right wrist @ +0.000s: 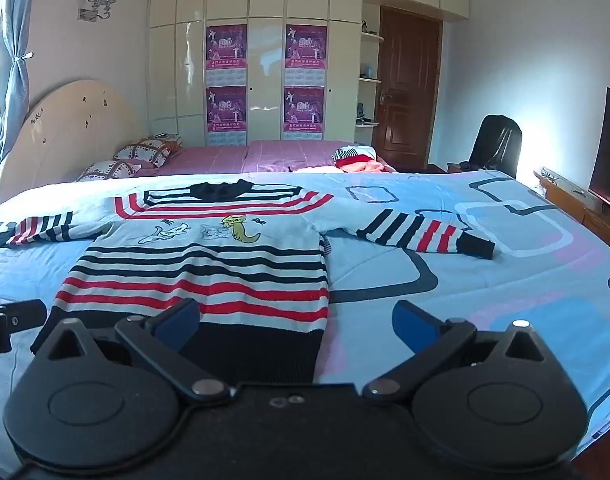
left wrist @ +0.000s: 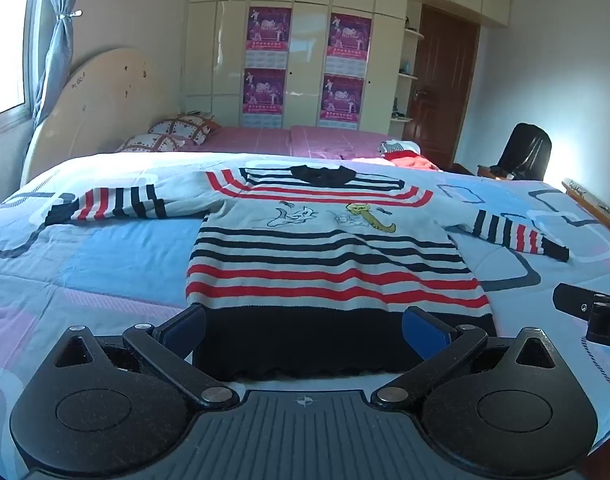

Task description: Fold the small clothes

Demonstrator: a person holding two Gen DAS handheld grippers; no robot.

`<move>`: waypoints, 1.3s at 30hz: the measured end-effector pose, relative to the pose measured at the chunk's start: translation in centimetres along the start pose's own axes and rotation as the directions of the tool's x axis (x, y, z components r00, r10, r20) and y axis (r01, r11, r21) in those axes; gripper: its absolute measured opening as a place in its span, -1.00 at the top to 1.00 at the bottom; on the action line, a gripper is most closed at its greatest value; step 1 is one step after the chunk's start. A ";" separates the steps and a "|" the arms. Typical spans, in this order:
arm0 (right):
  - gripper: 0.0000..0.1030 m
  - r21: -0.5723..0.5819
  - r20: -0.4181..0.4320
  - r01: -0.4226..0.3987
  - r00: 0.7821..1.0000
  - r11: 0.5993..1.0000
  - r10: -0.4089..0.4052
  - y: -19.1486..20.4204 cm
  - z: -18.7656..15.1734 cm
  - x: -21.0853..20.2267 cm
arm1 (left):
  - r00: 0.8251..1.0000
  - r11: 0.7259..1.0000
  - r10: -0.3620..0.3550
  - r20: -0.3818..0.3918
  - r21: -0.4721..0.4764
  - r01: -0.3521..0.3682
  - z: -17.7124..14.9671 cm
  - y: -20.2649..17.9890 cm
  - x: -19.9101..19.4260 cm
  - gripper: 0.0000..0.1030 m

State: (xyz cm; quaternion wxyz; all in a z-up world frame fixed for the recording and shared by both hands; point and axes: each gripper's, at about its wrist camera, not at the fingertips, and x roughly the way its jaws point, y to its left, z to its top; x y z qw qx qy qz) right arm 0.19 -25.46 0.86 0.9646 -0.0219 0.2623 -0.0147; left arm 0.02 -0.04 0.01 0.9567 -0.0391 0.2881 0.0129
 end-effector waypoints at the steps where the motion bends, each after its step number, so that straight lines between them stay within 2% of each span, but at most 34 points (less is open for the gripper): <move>1: -0.99 0.001 0.001 -0.001 1.000 1.000 0.001 0.0 0.0 0.0 | 1.000 1.000 0.001 0.004 0.002 -0.001 0.0 0.0 -0.1 -1.00; 3: -0.99 0.001 0.008 0.001 1.000 1.000 -0.001 -0.1 0.0 0.0 | 1.000 1.000 -0.014 0.014 -0.027 0.014 0.0 0.3 -0.3 -1.00; 39: -0.99 0.008 -0.010 -0.004 1.000 1.000 0.004 0.0 -0.2 1.2 | 1.000 1.000 0.009 -0.030 -0.011 -0.010 -0.3 0.0 1.0 -1.00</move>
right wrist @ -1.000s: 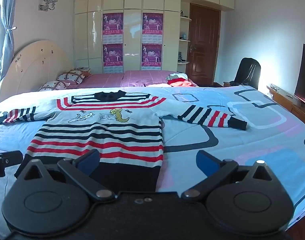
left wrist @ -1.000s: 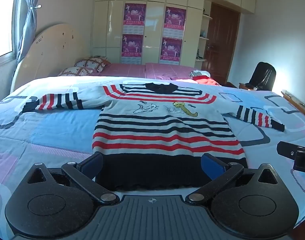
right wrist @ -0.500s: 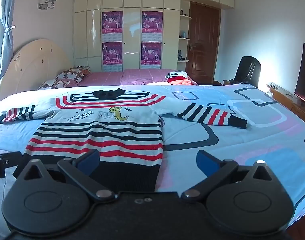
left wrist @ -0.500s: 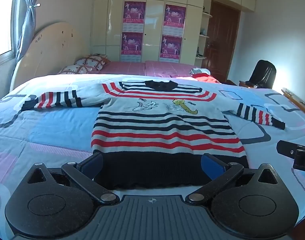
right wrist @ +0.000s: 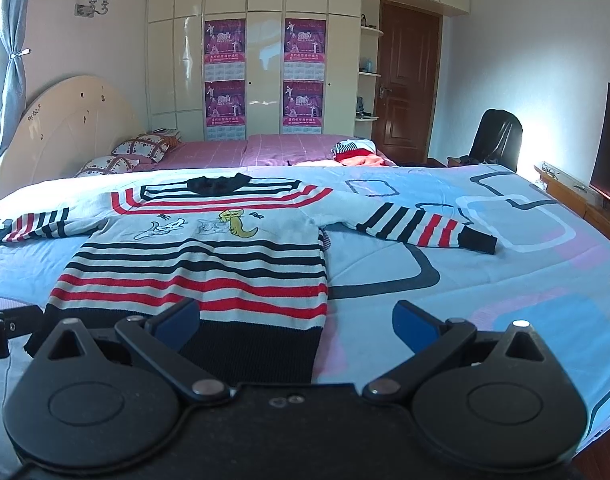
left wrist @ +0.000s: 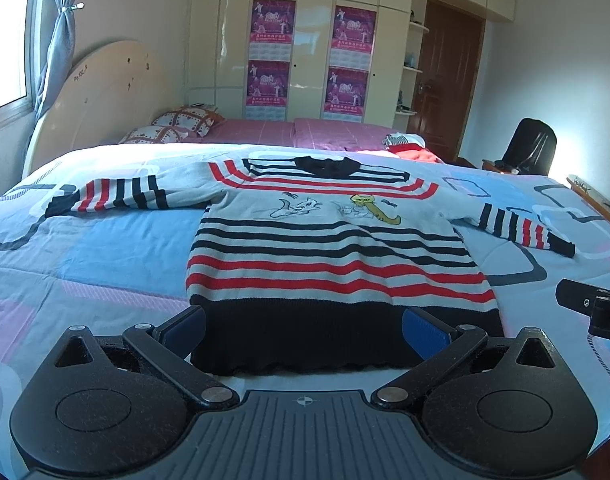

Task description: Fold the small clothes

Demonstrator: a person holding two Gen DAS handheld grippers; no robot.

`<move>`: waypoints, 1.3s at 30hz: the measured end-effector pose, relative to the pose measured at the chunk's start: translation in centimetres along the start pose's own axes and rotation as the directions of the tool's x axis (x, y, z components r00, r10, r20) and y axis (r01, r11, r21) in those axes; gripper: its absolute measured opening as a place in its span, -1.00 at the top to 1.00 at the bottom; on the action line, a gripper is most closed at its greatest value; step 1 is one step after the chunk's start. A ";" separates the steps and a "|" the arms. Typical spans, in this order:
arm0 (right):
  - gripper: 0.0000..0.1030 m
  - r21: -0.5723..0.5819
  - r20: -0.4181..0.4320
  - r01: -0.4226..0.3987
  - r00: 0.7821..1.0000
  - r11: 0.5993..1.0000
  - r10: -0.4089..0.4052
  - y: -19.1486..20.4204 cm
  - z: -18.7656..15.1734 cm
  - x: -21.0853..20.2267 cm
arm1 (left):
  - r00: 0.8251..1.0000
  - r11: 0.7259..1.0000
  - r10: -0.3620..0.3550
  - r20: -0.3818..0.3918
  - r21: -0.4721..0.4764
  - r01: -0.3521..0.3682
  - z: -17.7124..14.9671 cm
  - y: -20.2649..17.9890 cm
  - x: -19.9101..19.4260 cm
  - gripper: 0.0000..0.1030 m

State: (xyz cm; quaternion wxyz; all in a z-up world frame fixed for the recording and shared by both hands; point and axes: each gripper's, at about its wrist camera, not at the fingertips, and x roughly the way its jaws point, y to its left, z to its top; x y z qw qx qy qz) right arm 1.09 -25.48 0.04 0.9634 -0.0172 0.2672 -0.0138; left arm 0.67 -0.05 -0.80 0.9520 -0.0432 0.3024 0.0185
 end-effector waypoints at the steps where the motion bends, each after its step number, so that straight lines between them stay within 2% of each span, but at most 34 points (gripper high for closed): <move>1: -0.99 -0.002 0.000 0.001 1.000 1.000 -0.001 0.0 0.0 0.0 | 1.000 1.000 0.001 -0.001 0.001 -0.001 0.0 0.0 0.0 -1.00; 39: -0.99 0.001 -0.004 0.001 1.000 1.000 -0.001 0.0 -0.1 0.1 | 1.000 1.000 0.005 -0.007 0.006 -0.005 0.0 -0.1 0.2 -1.00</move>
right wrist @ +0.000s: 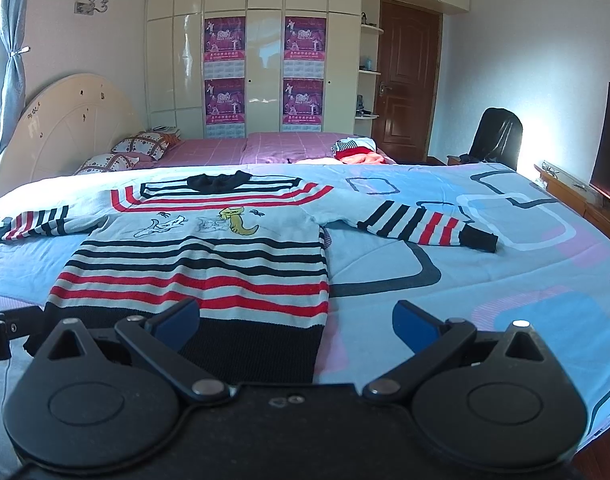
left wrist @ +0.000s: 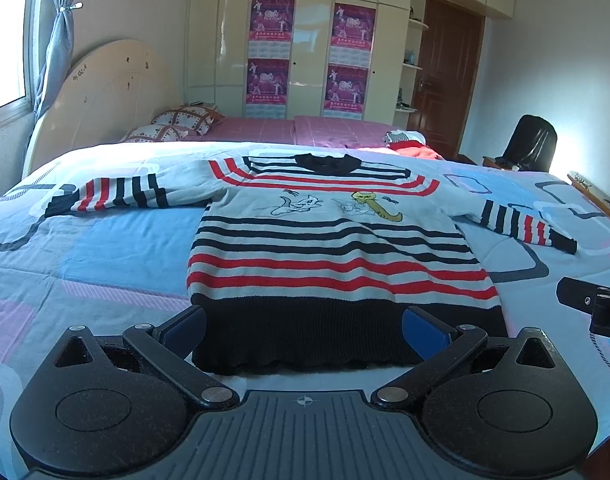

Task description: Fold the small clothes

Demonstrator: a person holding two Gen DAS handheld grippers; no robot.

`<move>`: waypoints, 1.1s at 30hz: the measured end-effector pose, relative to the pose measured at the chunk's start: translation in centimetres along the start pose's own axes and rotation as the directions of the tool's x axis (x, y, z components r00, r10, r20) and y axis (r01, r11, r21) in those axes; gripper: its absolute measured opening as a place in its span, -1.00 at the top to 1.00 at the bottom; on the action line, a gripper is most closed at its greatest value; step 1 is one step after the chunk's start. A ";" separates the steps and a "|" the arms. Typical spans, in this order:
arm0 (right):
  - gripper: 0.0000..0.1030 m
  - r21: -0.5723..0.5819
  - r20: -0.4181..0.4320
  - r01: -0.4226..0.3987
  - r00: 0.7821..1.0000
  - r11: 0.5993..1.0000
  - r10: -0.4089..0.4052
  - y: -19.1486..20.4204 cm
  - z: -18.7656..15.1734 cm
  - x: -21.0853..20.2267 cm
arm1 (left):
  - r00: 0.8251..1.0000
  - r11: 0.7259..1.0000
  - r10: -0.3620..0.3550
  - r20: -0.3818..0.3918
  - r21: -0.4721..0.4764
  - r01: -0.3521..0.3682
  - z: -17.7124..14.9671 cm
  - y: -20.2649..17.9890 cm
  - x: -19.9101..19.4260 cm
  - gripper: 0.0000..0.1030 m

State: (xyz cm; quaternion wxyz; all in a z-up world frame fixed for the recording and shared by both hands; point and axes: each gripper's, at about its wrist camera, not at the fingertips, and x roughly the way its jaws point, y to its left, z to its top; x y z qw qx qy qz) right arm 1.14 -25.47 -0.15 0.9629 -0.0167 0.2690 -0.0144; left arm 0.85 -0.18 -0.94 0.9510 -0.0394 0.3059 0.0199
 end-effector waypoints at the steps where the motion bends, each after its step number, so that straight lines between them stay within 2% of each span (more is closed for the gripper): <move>1: -0.99 0.001 0.000 0.000 1.000 1.000 0.000 0.0 0.0 0.0 | 1.000 1.000 0.000 -0.001 0.001 0.000 0.0 0.0 0.0 -1.00; 19: -0.99 0.005 -0.023 0.013 1.000 1.000 -0.013 0.8 0.0 1.1 | 1.000 1.000 -0.010 -0.019 0.008 0.010 0.7 1.0 1.3 -1.00; 22: -0.99 0.016 -0.007 0.021 1.000 1.000 -0.021 0.9 0.3 1.2 | 1.000 1.000 -0.013 -0.016 -0.008 0.013 0.9 1.5 1.6 -1.00; 27: -0.99 0.132 0.025 0.030 0.999 0.991 -0.033 -2.1 1.0 1.8 | 0.998 0.993 -0.061 -0.016 -0.101 0.059 1.3 3.2 2.5 -1.00; 29: -0.99 0.198 0.037 0.044 0.998 0.979 -0.052 -4.1 1.3 2.4 | 0.995 0.991 -0.097 -0.002 -0.095 0.096 1.8 3.5 3.1 -1.00; 31: -0.95 0.274 0.035 0.058 0.997 0.960 -0.070 -6.5 1.5 3.3 | 0.997 0.994 -0.078 0.002 -0.082 0.078 2.4 3.3 4.2 -1.00; 33: -0.94 0.325 0.064 0.088 0.991 0.942 -0.115 -8.7 1.6 4.0 | 0.996 0.994 -0.086 -0.031 -0.075 0.084 3.1 3.0 5.9 -1.00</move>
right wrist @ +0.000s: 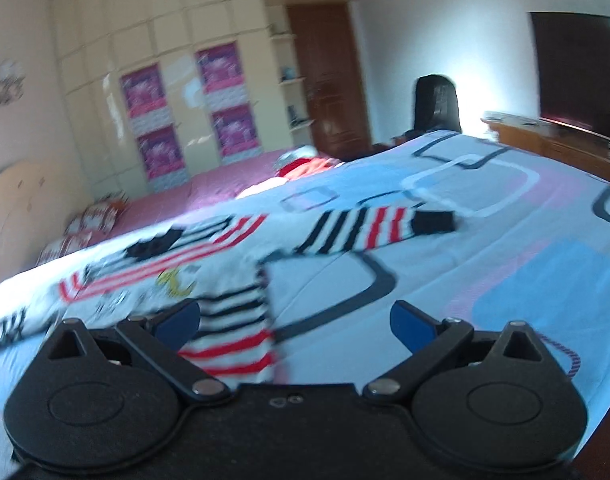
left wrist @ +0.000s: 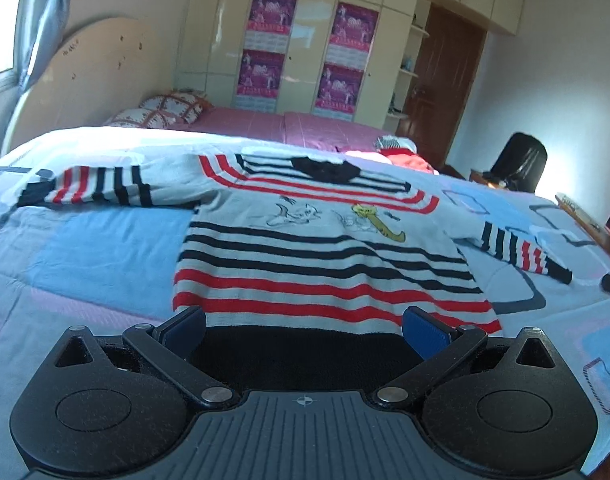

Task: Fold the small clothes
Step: 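Grasp the black sleeve cuff with the right tool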

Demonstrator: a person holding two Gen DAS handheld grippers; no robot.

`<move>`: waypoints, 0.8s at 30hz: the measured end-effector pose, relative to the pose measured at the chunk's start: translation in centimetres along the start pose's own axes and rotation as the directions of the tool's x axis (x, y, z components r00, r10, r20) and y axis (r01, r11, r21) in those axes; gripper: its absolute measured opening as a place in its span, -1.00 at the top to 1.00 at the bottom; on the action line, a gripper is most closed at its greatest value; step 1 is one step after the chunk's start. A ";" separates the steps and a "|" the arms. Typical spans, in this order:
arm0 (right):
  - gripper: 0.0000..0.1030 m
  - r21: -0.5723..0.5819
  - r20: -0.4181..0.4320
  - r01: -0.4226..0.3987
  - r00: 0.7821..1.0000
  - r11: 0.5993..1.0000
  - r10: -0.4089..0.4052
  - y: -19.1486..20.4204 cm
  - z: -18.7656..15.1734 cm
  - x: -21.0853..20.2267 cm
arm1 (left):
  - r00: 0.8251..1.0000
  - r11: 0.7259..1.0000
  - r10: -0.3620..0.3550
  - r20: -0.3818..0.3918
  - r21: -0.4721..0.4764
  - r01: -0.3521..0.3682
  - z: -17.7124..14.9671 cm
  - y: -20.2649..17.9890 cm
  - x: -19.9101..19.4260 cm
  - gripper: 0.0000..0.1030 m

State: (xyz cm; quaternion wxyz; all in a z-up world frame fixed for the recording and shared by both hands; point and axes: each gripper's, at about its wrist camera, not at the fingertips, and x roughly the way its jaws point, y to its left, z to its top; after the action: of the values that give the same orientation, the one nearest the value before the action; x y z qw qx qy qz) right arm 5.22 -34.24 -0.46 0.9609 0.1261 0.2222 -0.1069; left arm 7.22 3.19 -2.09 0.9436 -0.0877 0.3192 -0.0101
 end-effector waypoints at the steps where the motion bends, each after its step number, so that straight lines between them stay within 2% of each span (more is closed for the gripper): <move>1: -0.94 0.016 0.016 0.025 1.000 1.000 -0.025 -0.9 0.5 0.7 | 1.000 1.000 -0.003 -0.021 -0.010 0.003 0.3 -0.1 0.9 -1.00; 3: -0.91 0.059 0.037 0.029 0.999 0.998 -0.031 -2.8 1.5 2.3 | 0.998 0.998 -0.057 -0.029 -0.033 0.056 0.8 -0.3 2.2 -1.00; 5: -0.82 0.092 0.049 0.041 0.998 0.995 -0.045 -4.6 2.4 4.4 | 0.999 0.997 -0.051 -0.019 -0.056 0.050 1.4 -1.0 3.6 -1.00; 6: -0.40 0.107 0.050 0.042 0.998 0.993 -0.047 -5.3 2.9 5.5 | 0.999 0.997 -0.049 -0.020 -0.068 0.048 1.7 -1.4 4.4 -1.00; 7: 0.38 0.129 0.050 0.039 0.998 0.991 -0.045 -6.5 3.4 7.1 | 0.999 0.996 -0.049 -0.024 -0.081 0.047 1.9 -1.8 5.2 -1.00; 8: 0.53 0.152 0.036 0.046 0.998 0.987 -0.052 -7.5 3.8 8.9 | 0.998 0.994 -0.050 -0.031 -0.096 0.046 2.2 -2.2 6.1 -1.00; 10: 0.26 0.237 -0.001 0.047 0.999 0.970 -0.048 -10.1 4.5 12.7 | 0.997 0.994 -0.051 -0.060 -0.105 0.045 2.7 -3.2 8.2 -1.00; 11: 0.23 0.276 -0.014 0.056 0.998 0.960 -0.055 -11.2 4.8 14.5 | 0.997 0.994 -0.031 -0.067 -0.105 0.024 2.9 -3.9 9.1 -1.00; 12: -0.01 0.309 -0.026 0.072 0.997 0.948 -0.067 -12.3 5.0 16.3 | 0.998 0.994 -0.010 -0.068 -0.107 0.003 3.2 -4.6 10.0 -1.00; 13: -0.11 0.347 -0.036 0.076 0.997 0.935 -0.068 -13.5 5.0 18.0 | 0.997 0.994 0.005 -0.073 -0.109 -0.013 3.6 -5.2 10.9 -1.00; 18: -0.10 0.516 -0.101 0.071 0.995 0.854 -0.022 -18.3 4.2 25.6 | 0.989 0.990 0.063 -0.137 -0.119 -0.079 5.0 -7.6 15.8 -1.00; 21: -0.04 0.622 -0.102 0.039 0.994 0.782 0.032 -20.2 3.1 28.5 | 0.984 0.988 0.072 -0.164 -0.125 -0.093 5.0 -8.5 17.4 -1.00; 22: -0.03 0.634 -0.081 0.023 0.996 0.773 0.037 -20.3 3.0 28.8 | 0.982 0.988 0.070 -0.176 -0.122 -0.092 4.9 -8.7 17.8 -1.00; 23: -0.01 0.623 -0.079 0.023 0.996 0.782 0.034 -20.1 3.0 29.0 | 0.980 0.989 0.069 -0.188 -0.118 -0.092 4.9 -8.9 18.2 -1.00; 24: 0.14 0.602 -0.085 0.034 0.996 0.798 0.021 -19.7 3.1 29.3 | 0.978 0.989 0.068 -0.198 -0.113 -0.092 4.9 -9.0 18.6 -1.00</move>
State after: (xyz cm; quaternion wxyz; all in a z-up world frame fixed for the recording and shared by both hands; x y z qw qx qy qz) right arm 27.04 -58.15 -14.90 0.8598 0.4289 0.2191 -0.1697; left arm 25.29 -6.30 -7.90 0.9007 -0.1305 0.4126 0.0388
